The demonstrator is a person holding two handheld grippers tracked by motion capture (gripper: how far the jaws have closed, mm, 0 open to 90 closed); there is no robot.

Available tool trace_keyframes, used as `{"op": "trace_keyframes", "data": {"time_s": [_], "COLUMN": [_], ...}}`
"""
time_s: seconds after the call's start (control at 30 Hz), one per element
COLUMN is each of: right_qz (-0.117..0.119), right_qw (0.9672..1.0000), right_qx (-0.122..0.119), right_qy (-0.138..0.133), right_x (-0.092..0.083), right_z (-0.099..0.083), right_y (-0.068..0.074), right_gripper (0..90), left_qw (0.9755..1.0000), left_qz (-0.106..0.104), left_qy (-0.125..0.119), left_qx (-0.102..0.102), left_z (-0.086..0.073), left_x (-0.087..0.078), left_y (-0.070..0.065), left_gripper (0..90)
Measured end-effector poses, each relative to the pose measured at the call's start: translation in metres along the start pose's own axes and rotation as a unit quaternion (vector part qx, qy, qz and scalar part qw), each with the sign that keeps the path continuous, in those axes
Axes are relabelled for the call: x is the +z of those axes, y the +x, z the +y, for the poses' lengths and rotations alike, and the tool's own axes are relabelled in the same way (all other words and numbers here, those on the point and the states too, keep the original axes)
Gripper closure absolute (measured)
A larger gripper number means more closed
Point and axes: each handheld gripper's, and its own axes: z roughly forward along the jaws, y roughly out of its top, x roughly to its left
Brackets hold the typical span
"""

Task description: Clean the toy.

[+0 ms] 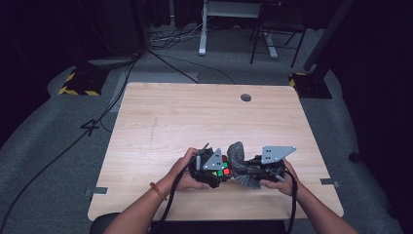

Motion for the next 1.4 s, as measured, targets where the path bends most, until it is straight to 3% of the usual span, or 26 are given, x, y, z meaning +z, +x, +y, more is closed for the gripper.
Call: {"op": "trace_keyframes", "data": {"time_s": [0.3, 0.47, 0.73, 0.83, 0.9, 0.97, 1.17, 1.3, 1.4], "right_qz": [-0.002, -0.003, -0.032, -0.016, -0.012, 0.010, 0.048, 0.067, 0.053], "right_qw": [0.9994, 0.9997, 0.9989, 0.9982, 0.9977, 0.9987, 0.9985, 0.9964, 0.9979], "right_qx": [-0.032, -0.022, 0.017, 0.033, 0.032, 0.032, 0.023, 0.021, 0.001], "right_qy": [-0.012, -0.014, 0.030, 0.048, 0.059, 0.037, -0.011, -0.046, -0.036], "right_x": [0.002, 0.001, -0.003, 0.000, 0.003, 0.001, -0.007, -0.014, -0.015], "right_z": [0.017, 0.017, -0.008, -0.018, -0.020, -0.018, -0.011, -0.006, -0.001], "right_y": [0.018, 0.015, -0.012, -0.019, -0.019, -0.018, -0.011, -0.011, -0.005], "right_gripper": [75.5, 75.4, 75.0, 74.6, 74.6, 74.6, 74.7, 75.0, 75.0], "left_qw": [0.9993, 0.9993, 0.9999, 0.9993, 0.9991, 0.9993, 0.9985, 0.9995, 0.9997], "left_qz": [0.007, 0.012, 0.010, 0.006, 0.004, 0.006, -0.016, -0.013, -0.009], "left_qy": [0.033, 0.032, -0.012, -0.037, -0.042, -0.038, -0.051, -0.030, -0.023], "left_qx": [0.016, 0.012, -0.001, -0.004, -0.005, 0.001, -0.011, -0.002, 0.002], "left_z": [0.003, 0.002, 0.000, 0.000, 0.000, 0.000, -0.003, -0.001, -0.001], "left_x": [0.014, 0.013, -0.003, -0.010, -0.011, -0.010, -0.008, -0.003, 0.000], "left_y": [-0.006, -0.005, 0.000, 0.000, -0.001, -0.001, 0.000, -0.003, -0.003], "left_gripper": [33.0, 33.2, 33.3, 33.3, 33.3, 33.3, 32.9, 32.7, 32.9]}}
